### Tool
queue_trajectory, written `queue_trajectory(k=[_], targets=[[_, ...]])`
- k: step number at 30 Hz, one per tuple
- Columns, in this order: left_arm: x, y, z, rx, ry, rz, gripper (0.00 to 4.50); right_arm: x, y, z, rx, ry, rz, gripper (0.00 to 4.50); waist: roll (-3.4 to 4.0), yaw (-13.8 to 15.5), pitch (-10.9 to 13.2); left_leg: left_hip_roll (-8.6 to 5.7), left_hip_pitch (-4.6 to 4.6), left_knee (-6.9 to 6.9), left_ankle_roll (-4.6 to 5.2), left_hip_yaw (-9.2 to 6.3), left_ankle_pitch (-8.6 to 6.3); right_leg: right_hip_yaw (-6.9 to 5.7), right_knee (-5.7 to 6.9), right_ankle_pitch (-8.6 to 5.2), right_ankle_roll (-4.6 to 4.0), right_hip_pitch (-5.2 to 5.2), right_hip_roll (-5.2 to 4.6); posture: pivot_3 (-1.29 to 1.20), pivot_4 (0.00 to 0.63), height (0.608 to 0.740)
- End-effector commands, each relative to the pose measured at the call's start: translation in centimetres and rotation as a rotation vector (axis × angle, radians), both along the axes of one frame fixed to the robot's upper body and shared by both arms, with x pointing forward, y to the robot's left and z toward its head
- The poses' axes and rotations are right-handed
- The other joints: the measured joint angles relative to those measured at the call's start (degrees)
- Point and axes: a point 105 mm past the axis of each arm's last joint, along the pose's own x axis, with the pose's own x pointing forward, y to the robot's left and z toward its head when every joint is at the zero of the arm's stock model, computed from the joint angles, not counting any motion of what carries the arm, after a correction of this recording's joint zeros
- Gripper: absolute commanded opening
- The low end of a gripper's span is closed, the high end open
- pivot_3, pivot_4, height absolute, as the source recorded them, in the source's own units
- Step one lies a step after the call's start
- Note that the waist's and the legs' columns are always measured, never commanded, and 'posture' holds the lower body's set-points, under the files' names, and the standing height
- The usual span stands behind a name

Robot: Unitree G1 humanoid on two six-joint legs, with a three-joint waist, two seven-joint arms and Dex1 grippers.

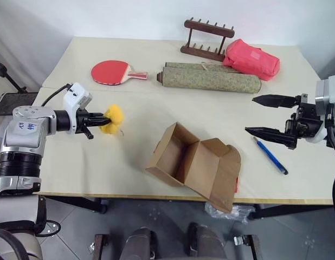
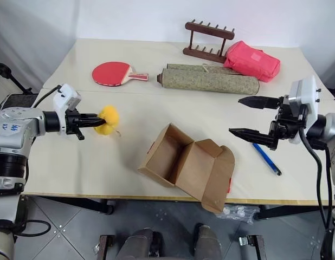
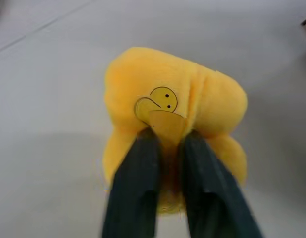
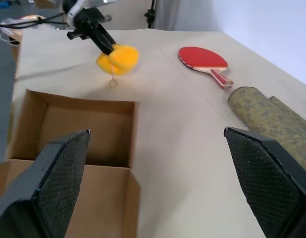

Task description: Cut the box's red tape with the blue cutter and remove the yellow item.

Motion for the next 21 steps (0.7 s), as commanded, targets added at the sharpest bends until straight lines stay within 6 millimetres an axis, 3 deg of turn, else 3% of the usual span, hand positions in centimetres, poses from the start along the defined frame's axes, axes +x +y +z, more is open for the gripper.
queue_trajectory(k=[1, 10, 15, 19, 21], targets=[[-0.6, 0.3, 2.4, -0.015, -0.085, 0.000, 1.97, 0.1, -0.1, 0.8, -0.012, -0.035, 0.015, 4.50, 0.00, -0.16, 0.00, 0.00, 0.00, 0.00, 0.00, 0.00, 0.00, 0.00, 0.00, 0.00, 0.00, 0.00, 0.01, 0.00, 0.150, 0.740], [-1.3, 1.0, 2.9, -0.052, -0.089, 0.027, 4.49, 0.9, -1.0, 0.3, -0.023, -0.001, 0.001, 4.50, 0.01, -0.17, 0.00, 0.02, 0.01, 0.01, -0.01, 0.02, 0.00, 0.02, 0.01, 0.00, 0.00, 0.00, 0.00, 0.00, 0.150, 0.740], [-2.4, 1.1, 3.7, -0.093, -0.129, -0.012, 4.49, 1.3, -1.9, -0.3, -0.045, 0.026, -0.025, 4.50, 0.03, -0.53, 0.01, 0.02, 0.01, -0.01, -0.02, 0.03, 0.00, 0.01, 0.01, 0.00, 0.00, -0.01, 0.00, 0.00, 0.150, 0.740], [-6.1, 0.0, 4.4, -0.287, -0.186, -0.156, 4.49, 1.5, -3.9, -1.2, -0.012, 0.075, -0.101, 4.50, 0.04, -1.28, 0.02, 0.15, 0.02, -0.03, -0.06, 0.00, -0.03, 0.02, 0.01, 0.00, 0.00, -0.01, -0.01, 0.00, 0.150, 0.740], [-8.0, -0.1, 2.8, -0.310, -0.132, -0.182, 4.49, 1.7, -5.8, -3.0, -0.032, 0.124, -0.153, 4.50, 0.05, -1.45, 0.02, 0.17, 0.05, -0.05, -0.09, 0.00, -0.06, 0.02, 0.03, 0.00, 0.00, -0.01, -0.01, 0.00, 0.150, 0.740]])
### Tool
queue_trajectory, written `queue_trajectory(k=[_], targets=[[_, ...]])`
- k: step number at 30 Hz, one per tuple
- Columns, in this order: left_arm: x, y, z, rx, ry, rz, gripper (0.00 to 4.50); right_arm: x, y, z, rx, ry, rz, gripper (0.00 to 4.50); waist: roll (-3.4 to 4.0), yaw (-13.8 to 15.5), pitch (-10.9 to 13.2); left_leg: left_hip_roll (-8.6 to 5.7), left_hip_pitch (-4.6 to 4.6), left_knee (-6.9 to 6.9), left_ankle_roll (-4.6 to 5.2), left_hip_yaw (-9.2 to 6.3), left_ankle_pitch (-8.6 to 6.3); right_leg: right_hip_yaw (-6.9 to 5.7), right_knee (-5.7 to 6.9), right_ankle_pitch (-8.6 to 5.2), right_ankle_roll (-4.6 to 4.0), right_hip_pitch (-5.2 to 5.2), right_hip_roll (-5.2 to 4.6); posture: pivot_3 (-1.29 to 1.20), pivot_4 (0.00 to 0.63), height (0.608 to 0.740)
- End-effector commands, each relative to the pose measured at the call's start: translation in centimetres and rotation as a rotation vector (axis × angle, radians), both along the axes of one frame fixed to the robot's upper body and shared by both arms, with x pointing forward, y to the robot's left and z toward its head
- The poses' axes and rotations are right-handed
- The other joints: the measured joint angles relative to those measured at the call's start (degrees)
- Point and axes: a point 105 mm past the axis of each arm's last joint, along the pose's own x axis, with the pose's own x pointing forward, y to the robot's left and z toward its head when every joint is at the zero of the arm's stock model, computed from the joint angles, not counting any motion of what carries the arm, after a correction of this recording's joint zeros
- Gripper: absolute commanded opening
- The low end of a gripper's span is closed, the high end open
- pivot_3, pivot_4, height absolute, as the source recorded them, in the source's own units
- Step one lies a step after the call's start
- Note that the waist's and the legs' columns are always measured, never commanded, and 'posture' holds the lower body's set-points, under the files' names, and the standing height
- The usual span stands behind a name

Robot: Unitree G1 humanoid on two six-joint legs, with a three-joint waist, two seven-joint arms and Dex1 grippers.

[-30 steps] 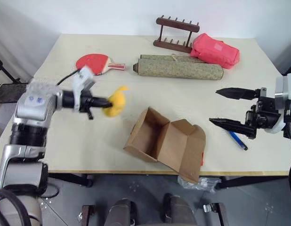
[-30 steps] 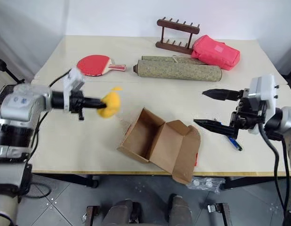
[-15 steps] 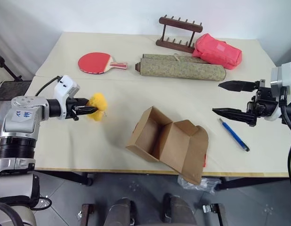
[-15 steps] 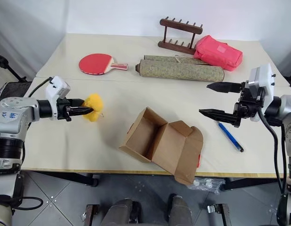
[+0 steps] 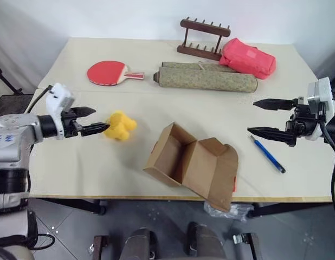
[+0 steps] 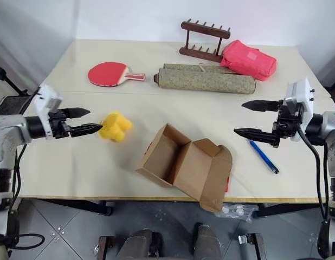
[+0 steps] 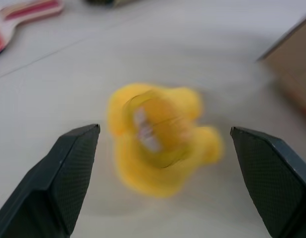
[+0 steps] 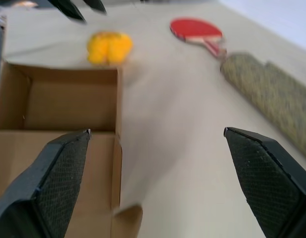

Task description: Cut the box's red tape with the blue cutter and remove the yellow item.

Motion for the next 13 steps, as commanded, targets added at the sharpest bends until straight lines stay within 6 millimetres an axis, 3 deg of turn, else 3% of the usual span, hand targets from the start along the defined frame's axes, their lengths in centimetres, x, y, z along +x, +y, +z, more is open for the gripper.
queue_trajectory(k=[1, 7, 10, 13], targets=[[-3.2, -0.6, -0.5, 0.002, -0.048, -0.072, 4.49, 0.0, -3.6, -1.4, -0.038, 0.016, -0.097, 4.50, 0.02, -0.10, 0.01, 0.00, 0.03, -0.03, -0.01, 0.00, 0.00, 0.00, -0.01, 0.00, 0.00, 0.01, 0.00, 0.00, 0.150, 0.740], [-6.2, 0.7, -4.5, 0.016, -0.023, -0.111, 4.49, 0.0, -6.5, -5.2, -0.172, 0.124, -0.147, 4.50, 0.27, -0.13, 0.09, 0.00, 0.20, -0.06, -0.02, 0.23, 0.03, 0.19, 0.02, -0.03, -0.07, 0.01, 0.01, 0.00, 0.150, 0.740], [-6.3, 1.6, -4.9, -0.030, -0.053, -0.076, 4.49, -0.7, -7.8, -8.0, -0.322, 0.187, -0.135, 4.50, 0.33, -0.08, 0.08, 0.04, 0.25, -0.03, -0.01, 0.28, 0.03, 0.26, 0.08, -0.02, -0.11, 0.01, -0.01, 0.00, 0.150, 0.740], [-6.9, 1.6, -5.5, -0.042, -0.053, -0.087, 4.49, -0.8, -8.0, -9.0, -0.349, 0.194, -0.126, 4.50, 0.36, -0.18, 0.08, 0.05, 0.24, -0.04, -0.02, 0.34, 0.02, 0.31, 0.08, -0.02, -0.12, -0.03, -0.01, 0.00, 0.150, 0.740]])
